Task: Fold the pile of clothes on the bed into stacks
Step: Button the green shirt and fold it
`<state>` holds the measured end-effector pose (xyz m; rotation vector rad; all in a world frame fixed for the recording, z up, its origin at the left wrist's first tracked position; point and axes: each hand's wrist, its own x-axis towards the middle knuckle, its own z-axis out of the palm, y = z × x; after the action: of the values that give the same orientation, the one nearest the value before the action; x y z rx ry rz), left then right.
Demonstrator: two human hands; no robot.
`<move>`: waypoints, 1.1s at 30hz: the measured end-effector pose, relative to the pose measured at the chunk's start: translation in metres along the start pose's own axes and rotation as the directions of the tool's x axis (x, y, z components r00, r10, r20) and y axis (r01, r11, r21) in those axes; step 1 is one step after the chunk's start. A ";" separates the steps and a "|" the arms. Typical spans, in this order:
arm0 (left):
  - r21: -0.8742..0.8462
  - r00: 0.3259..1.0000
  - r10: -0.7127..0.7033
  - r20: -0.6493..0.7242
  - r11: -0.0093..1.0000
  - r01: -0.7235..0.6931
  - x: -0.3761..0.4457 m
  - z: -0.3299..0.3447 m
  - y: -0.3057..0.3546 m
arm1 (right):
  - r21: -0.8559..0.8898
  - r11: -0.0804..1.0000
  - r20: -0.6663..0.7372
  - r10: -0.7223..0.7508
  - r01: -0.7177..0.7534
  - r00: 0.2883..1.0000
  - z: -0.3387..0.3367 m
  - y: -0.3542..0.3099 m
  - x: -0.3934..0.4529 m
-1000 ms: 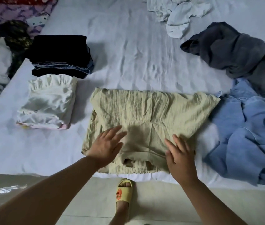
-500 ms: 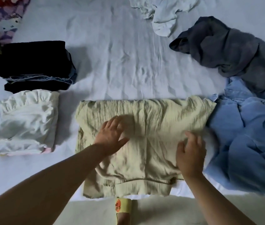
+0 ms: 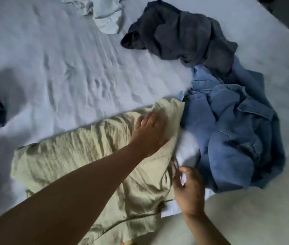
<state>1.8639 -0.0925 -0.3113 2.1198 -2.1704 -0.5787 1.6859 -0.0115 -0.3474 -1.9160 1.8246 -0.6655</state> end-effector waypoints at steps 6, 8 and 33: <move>-0.179 0.980 -0.176 0.095 0.965 0.191 0.047 0.008 0.034 | -0.173 0.984 0.058 -0.024 0.033 0.998 0.008 -0.002 -0.008; -0.185 0.964 -0.254 0.083 0.946 0.265 0.048 0.012 0.030 | -0.162 0.987 0.019 0.002 0.001 1.000 0.007 -0.004 -0.005; -0.254 0.993 -0.092 0.078 0.961 0.109 0.042 0.031 -0.026 | 0.148 0.957 0.131 0.230 -0.248 0.964 0.001 -0.027 0.049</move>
<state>1.8769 -0.1263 -0.3567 2.1057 -1.9012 -0.8970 1.7101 -0.0584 -0.3292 -1.5639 1.8319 -0.5918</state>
